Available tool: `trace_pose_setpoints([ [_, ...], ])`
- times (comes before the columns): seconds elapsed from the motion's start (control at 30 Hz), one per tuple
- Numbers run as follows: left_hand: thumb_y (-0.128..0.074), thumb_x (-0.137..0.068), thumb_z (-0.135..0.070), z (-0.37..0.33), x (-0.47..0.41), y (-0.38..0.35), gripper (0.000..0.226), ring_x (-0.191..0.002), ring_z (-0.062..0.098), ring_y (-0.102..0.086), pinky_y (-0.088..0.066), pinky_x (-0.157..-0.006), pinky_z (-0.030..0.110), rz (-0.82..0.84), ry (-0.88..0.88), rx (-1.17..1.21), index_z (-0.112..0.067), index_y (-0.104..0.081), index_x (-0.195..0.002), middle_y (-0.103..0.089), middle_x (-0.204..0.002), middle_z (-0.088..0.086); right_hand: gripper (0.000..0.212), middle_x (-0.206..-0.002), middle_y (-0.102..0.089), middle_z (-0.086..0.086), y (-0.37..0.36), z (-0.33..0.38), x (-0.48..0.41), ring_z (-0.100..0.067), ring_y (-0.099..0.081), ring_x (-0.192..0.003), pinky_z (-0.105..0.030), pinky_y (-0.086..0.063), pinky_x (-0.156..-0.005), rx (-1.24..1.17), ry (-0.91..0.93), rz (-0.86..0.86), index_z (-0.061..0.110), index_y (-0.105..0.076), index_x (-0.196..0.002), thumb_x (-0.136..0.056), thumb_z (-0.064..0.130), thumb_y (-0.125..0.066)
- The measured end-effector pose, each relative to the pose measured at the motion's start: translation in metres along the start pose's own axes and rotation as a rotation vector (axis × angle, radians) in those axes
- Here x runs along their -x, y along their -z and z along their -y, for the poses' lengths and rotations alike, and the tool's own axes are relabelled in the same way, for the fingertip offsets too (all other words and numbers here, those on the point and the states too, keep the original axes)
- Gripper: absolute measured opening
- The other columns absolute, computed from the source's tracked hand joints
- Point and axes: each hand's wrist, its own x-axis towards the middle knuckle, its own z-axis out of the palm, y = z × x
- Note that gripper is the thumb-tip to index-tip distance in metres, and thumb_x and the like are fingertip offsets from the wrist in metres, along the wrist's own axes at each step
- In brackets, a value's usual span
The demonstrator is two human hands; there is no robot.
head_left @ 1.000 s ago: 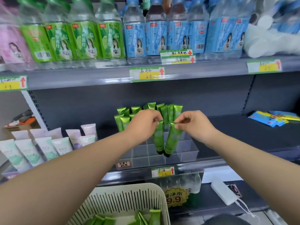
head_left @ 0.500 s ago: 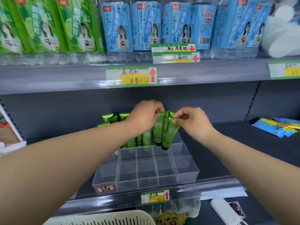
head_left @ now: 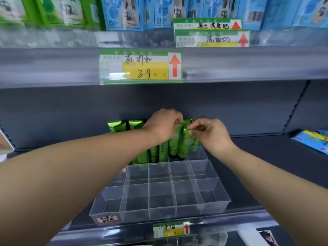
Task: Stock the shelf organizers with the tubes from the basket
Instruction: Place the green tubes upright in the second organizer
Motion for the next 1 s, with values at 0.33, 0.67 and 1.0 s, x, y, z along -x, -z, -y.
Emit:
trace_pose_setpoints([
  [0.33, -0.052, -0.086, -0.002, 0.009, -0.003, -0.026, 0.027, -0.1, 0.025, -0.059, -0.044, -0.081, 0.028, 0.026, 0.003, -0.016, -0.014, -0.067, -0.105, -0.064, -0.111, 0.007, 0.019, -0.082, -0.064, 0.007, -0.019, -0.017, -0.008, 0.0, -0.055, -0.07, 0.004, -0.036, -0.061, 0.105, -0.004, 0.015, 0.011, -0.075, -0.09, -0.084, -0.002, -0.061],
  [0.67, -0.049, -0.084, 0.007, 0.019, -0.002, -0.034, 0.043, -0.106, 0.023, -0.057, -0.043, -0.085, 0.027, 0.037, 0.011, -0.02, -0.017, -0.062, -0.118, -0.061, -0.119, 0.006, 0.027, -0.109, -0.068, -0.004, -0.029, -0.021, -0.007, -0.005, -0.052, -0.09, 0.002, -0.033, -0.065, 0.193, -0.023, 0.029, 0.009, -0.071, -0.104, -0.09, -0.002, -0.052],
  [1.0, -0.049, -0.083, 0.006, 0.016, 0.019, -0.021, 0.049, -0.114, 0.026, -0.05, -0.042, -0.097, 0.034, 0.054, -0.063, -0.105, -0.009, -0.051, -0.13, -0.051, -0.126, 0.008, 0.04, -0.124, -0.055, -0.008, -0.027, -0.005, 0.003, -0.022, -0.055, -0.111, -0.015, -0.035, -0.085, 0.298, -0.018, 0.003, 0.01, -0.058, -0.123, -0.086, -0.002, -0.051],
])
